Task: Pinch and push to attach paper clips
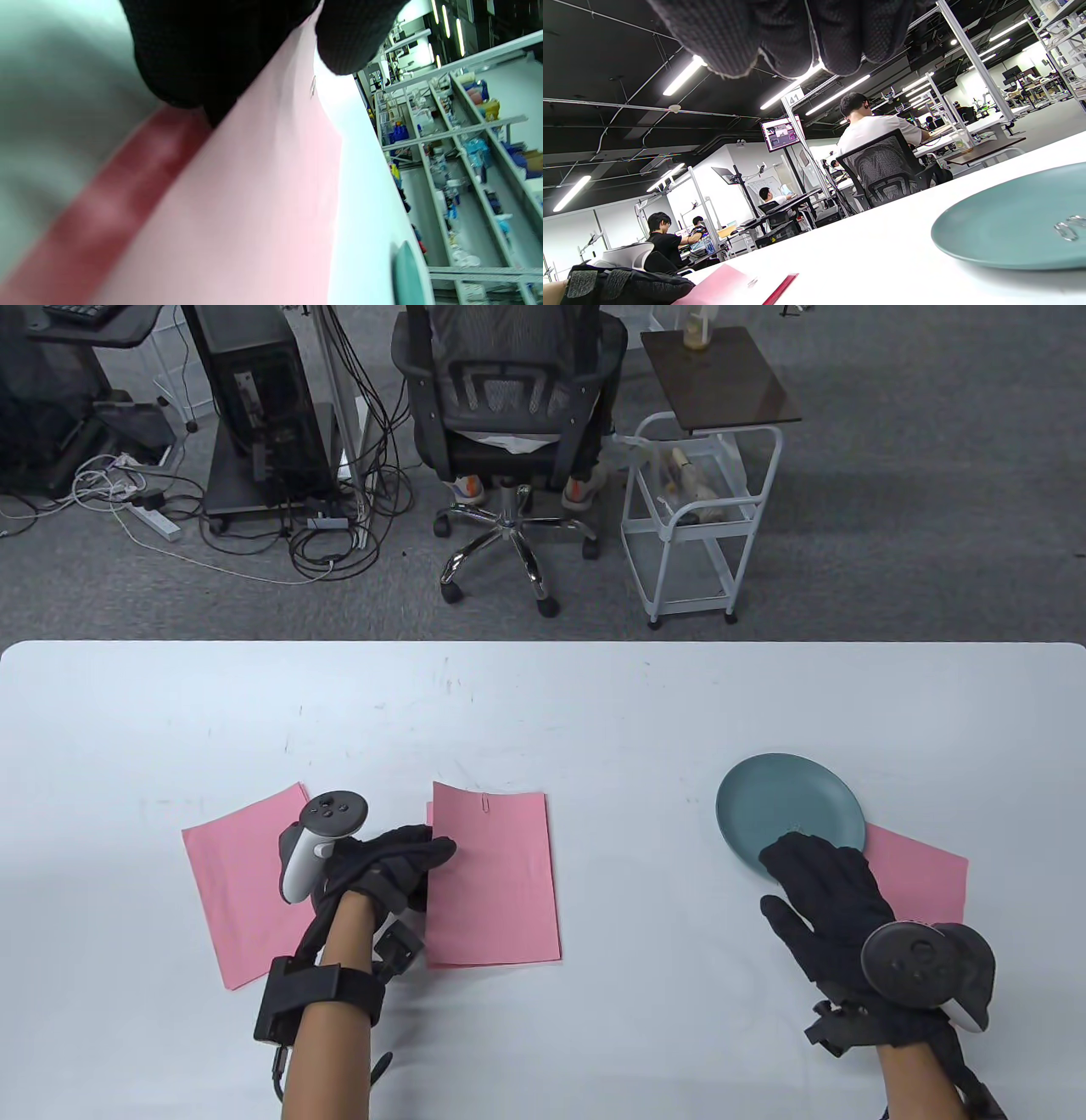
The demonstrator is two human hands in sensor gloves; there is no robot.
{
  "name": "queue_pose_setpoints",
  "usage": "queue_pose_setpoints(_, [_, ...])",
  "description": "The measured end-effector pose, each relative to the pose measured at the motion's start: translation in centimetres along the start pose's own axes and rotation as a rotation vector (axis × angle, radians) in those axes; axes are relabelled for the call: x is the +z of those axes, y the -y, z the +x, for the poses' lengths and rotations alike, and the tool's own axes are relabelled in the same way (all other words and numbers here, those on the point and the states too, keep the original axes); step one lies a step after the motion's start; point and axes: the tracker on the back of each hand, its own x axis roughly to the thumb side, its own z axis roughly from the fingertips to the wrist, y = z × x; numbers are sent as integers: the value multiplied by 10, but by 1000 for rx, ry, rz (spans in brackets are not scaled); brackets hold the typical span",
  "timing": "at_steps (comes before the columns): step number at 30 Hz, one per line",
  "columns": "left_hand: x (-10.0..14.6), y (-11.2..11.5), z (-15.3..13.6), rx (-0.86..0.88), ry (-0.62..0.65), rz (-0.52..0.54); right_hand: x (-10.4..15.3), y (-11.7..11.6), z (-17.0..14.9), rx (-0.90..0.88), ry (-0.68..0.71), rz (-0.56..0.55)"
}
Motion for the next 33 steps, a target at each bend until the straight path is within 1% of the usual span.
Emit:
queue_pose_setpoints(3, [10,-7,8,-107,-26,56,0,0,0,3,1,0])
queue_pose_setpoints(7, [24,-16,20,-303,-47,137,0,0,1,10,2,3])
queue_pose_setpoints(9, [36,-22,31,-449,-67,183,0,-1,2,16,4,6])
queue_pose_setpoints(10, [39,-23,34,-486,-68,191,0,-1,2,17,4,7])
queue_pose_setpoints(13, [59,-32,51,-678,-94,237,0,-1,3,21,8,9])
queue_pose_setpoints(16, [79,-41,65,-874,-152,332,0,-3,4,34,12,17])
queue_pose_setpoints(18, [88,-48,70,-940,-194,381,0,-4,5,45,13,23])
queue_pose_setpoints(21, [98,-60,66,-922,-249,447,0,-5,5,53,14,30])
queue_pose_setpoints(25, [101,-72,47,-794,-296,513,-1,-5,6,59,11,34])
queue_pose_setpoints(28, [91,-73,31,-744,-357,556,-1,-6,7,70,10,42])
queue_pose_setpoints(33, [62,-65,11,-802,-503,559,-1,-8,7,91,5,60])
